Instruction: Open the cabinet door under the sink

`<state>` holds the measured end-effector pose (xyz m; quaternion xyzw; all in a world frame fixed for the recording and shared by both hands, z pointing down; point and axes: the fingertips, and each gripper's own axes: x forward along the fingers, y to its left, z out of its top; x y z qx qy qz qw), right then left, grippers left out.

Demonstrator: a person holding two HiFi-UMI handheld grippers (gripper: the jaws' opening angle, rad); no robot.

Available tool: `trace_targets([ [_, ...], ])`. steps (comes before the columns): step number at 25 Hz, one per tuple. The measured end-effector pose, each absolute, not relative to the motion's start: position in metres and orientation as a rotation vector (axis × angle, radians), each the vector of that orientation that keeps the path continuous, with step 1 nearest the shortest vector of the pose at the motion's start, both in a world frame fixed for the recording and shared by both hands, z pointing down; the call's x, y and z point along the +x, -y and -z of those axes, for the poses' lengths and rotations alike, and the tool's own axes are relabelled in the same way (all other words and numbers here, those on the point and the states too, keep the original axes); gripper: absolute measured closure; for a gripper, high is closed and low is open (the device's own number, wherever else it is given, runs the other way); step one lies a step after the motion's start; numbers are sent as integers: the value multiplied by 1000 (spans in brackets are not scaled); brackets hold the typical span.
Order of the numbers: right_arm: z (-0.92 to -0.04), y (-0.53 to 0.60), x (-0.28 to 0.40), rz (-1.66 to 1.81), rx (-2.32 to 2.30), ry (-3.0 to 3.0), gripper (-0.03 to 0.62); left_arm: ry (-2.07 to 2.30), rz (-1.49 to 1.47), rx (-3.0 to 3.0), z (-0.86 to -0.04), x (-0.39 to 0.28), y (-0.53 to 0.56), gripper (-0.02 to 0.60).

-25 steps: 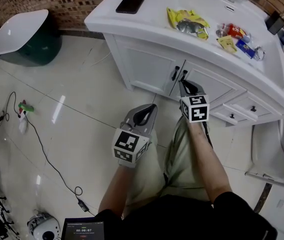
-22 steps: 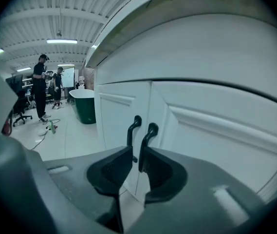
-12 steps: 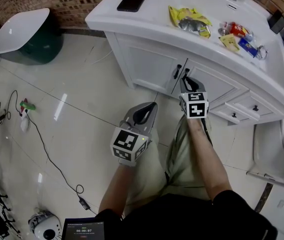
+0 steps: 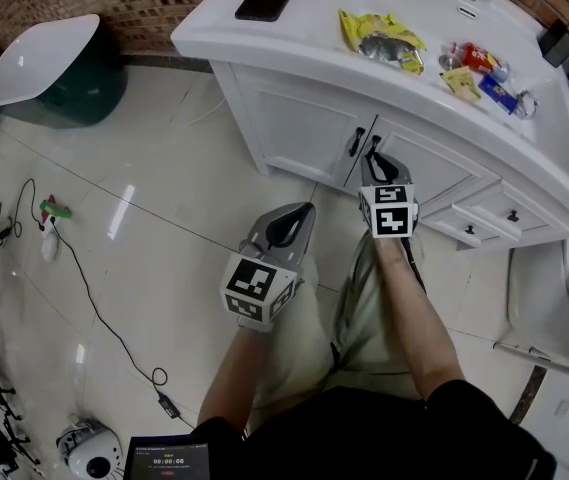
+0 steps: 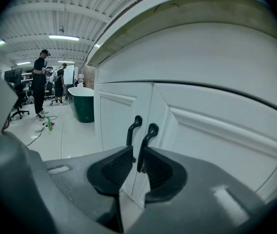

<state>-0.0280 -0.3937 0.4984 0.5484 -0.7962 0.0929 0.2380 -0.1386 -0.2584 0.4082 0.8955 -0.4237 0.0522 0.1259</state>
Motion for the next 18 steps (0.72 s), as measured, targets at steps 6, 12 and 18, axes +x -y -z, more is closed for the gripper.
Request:
trace_targets([
  [6, -499, 395, -23, -263, 1539, 2160, 527, 1234, -142, 2605, -407, -141, 258, 563],
  [12, -502, 397, -21, -289, 1534, 2157, 511, 1236, -145, 2605, -407, -141, 259, 563],
  [18, -510, 410, -31, -267, 1515, 2159, 507, 1247, -131, 2601, -405, -146, 258, 563],
])
